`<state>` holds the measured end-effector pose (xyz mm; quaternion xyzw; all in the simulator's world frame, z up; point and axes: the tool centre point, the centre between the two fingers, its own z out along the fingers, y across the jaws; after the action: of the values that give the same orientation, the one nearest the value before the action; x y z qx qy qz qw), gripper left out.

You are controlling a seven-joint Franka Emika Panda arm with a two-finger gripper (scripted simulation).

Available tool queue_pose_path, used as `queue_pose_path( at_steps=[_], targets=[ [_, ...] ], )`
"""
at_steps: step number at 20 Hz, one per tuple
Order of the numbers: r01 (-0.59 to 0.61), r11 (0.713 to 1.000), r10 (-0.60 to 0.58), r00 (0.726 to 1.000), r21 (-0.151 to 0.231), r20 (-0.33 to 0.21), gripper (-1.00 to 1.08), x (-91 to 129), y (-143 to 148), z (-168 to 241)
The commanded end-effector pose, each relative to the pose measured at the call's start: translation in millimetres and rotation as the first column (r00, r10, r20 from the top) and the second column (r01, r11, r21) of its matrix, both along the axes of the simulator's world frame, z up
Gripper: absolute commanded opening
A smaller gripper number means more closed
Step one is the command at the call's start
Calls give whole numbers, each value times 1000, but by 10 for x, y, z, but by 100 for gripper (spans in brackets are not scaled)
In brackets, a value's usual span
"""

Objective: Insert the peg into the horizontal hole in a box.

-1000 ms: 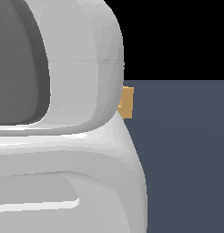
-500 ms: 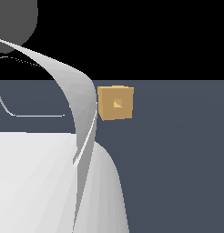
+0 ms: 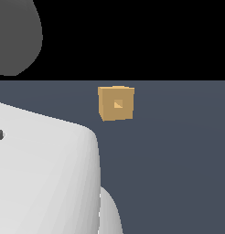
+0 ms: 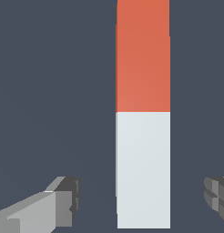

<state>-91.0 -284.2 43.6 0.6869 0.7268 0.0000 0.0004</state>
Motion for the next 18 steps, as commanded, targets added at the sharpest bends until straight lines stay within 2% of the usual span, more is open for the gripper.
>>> queue_pose_path(
  at_steps=[1,8,9,18],
  targets=[
    [-1,1000,1,1000,1,-1,100,-4,4,-127],
    [-1,1000,1,1000,1,0,100,7,-2,-265],
    [-1,1000,1,1000,1,0,-100,7,-2,-265],
    [-1,1000,1,1000,1,0,-100,7,-2,-265]
  ],
)
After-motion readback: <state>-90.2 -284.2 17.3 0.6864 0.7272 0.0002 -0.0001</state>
